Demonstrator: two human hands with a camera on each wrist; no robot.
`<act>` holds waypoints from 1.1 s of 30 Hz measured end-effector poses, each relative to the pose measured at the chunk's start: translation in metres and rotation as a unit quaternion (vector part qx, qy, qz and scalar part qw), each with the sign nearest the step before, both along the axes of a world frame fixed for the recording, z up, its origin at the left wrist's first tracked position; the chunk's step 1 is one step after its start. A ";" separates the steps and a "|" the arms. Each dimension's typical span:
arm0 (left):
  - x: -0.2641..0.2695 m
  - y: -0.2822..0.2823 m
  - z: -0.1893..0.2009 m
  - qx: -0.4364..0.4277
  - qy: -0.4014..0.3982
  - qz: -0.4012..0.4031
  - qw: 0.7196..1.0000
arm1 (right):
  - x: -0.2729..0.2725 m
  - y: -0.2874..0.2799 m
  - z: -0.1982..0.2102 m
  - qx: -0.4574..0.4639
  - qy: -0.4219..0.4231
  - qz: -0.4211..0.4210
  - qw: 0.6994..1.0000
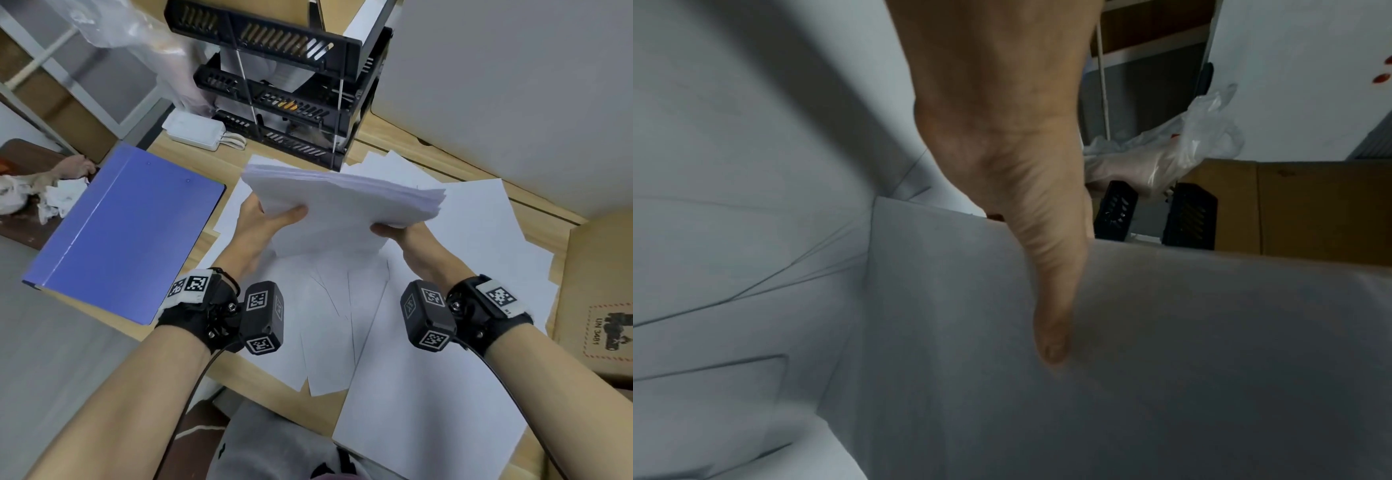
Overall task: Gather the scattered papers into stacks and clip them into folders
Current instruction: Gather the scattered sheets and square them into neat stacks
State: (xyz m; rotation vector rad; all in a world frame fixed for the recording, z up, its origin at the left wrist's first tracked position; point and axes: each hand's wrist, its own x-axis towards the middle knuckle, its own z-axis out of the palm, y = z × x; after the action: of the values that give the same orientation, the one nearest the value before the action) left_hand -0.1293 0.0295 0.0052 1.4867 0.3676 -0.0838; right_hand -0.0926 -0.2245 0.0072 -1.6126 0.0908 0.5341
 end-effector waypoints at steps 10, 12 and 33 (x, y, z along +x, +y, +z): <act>0.001 -0.004 -0.009 -0.005 0.027 -0.017 0.999 | 0.007 -0.003 0.006 -0.018 0.017 0.019 1.000; 0.004 -0.007 -0.012 0.033 0.048 -0.019 0.998 | 0.010 0.000 0.011 -0.043 0.017 0.053 0.998; -0.011 0.069 -0.074 0.237 0.241 -0.072 0.938 | -0.047 0.032 -0.074 -0.135 0.227 -0.079 0.961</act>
State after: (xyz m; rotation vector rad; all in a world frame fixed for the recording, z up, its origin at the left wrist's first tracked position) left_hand -0.1407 0.0980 -0.0686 1.9694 0.7105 -0.5139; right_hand -0.1393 -0.1924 -0.0670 -1.6988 0.6546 0.7837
